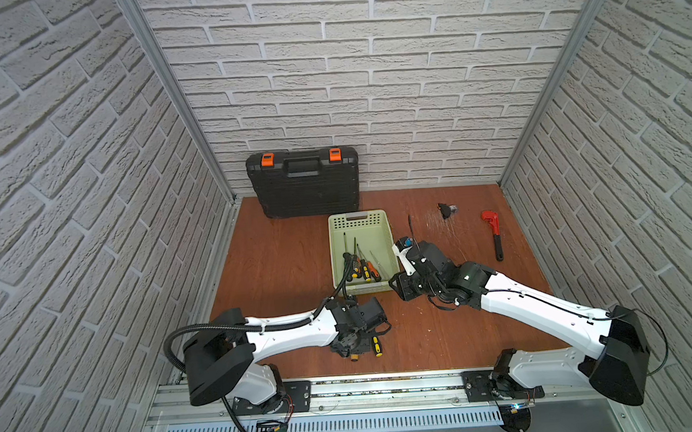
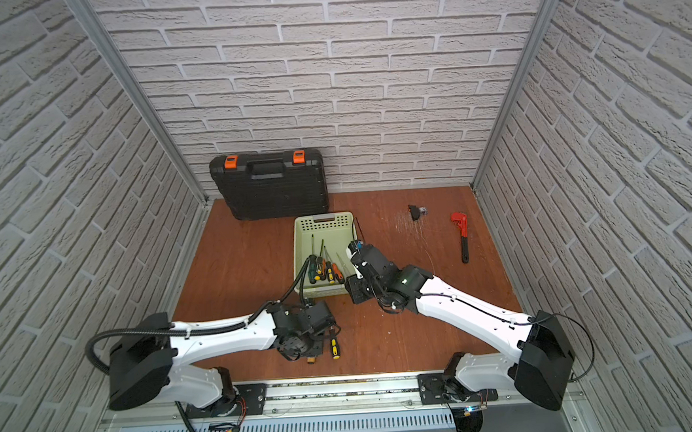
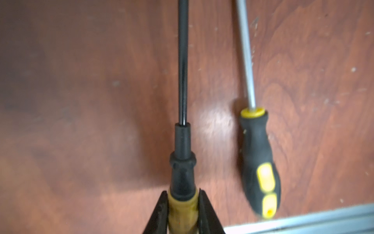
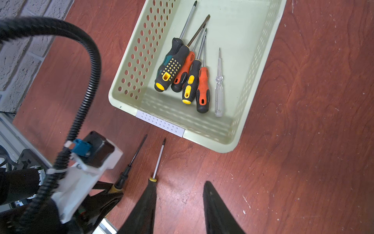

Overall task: Put the screwdriver in the bin
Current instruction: Pick up the screwdriver from the bottom-center of the table, then place the screwdriver in the bin.

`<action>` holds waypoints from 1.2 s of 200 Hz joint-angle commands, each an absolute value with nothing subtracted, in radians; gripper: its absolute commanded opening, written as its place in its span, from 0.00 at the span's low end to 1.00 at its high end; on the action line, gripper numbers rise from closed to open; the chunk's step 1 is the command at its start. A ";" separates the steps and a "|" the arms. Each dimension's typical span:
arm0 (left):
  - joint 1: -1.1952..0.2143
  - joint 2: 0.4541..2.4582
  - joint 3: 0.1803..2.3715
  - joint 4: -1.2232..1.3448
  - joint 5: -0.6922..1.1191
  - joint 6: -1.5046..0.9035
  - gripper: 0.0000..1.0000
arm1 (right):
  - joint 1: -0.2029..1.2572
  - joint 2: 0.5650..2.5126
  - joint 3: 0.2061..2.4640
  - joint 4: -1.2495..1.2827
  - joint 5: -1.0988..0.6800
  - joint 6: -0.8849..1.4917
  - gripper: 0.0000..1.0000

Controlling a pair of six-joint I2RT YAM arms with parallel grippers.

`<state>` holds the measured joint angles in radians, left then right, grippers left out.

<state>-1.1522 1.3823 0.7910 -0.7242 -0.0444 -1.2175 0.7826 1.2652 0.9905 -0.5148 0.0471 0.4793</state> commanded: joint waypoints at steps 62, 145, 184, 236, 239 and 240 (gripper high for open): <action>-0.923 1.021 1.005 -1.116 -0.164 -1.080 0.10 | 0.787 1.308 1.096 -0.481 0.020 0.463 0.40; -0.640 1.606 1.526 -0.849 0.121 -0.674 0.10 | 0.783 1.259 1.113 -0.573 0.110 0.451 0.40; -0.661 1.857 1.642 -0.736 0.212 -0.683 0.10 | 0.782 1.189 1.084 -0.640 0.161 0.462 0.40; -0.686 2.067 1.736 -0.667 0.235 -0.731 0.10 | 0.782 1.126 1.050 -0.676 0.193 0.482 0.41; -0.687 2.075 1.738 -0.665 0.233 -0.734 0.10 | 0.782 1.127 1.049 -0.676 0.191 0.484 0.41; -0.688 2.077 1.738 -0.665 0.233 -0.735 0.10 | 0.782 1.127 1.048 -0.676 0.191 0.484 0.41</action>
<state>-0.6765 2.0331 1.6939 -0.7227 0.2153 -0.7181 0.7822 1.1416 1.0695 -0.6586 0.1646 0.4656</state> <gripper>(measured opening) 0.239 0.408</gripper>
